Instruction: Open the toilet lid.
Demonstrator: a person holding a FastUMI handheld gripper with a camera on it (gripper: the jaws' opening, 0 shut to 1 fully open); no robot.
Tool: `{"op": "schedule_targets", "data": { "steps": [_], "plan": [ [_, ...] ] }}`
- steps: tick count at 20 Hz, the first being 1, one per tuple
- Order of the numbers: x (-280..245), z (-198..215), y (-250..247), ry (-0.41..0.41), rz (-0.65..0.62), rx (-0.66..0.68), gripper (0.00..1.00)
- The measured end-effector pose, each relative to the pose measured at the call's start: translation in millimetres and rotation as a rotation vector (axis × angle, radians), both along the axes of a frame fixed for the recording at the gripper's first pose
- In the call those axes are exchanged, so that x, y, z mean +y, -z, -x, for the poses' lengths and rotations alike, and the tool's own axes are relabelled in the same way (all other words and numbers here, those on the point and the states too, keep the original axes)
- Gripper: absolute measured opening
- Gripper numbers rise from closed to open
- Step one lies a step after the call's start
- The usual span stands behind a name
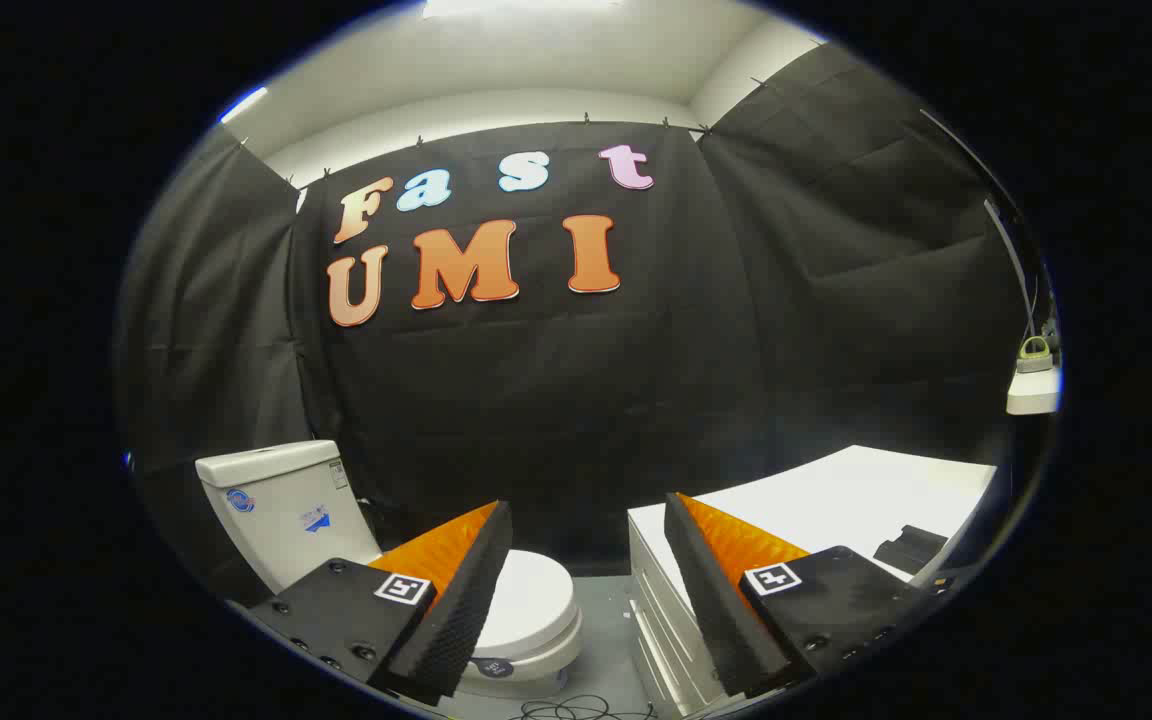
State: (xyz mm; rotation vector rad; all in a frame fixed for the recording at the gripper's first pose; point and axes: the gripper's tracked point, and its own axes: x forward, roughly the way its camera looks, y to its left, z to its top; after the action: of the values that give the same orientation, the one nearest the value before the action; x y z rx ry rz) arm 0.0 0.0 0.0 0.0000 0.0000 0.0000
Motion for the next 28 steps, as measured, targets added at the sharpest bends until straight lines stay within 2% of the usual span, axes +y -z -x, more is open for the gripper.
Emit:
{"op": "schedule_targets", "data": {
  "steps": [28],
  "plan": [
    [-2.8,1.8,3.1,0.013,-0.025,0.027,0.98]
  ]
}}
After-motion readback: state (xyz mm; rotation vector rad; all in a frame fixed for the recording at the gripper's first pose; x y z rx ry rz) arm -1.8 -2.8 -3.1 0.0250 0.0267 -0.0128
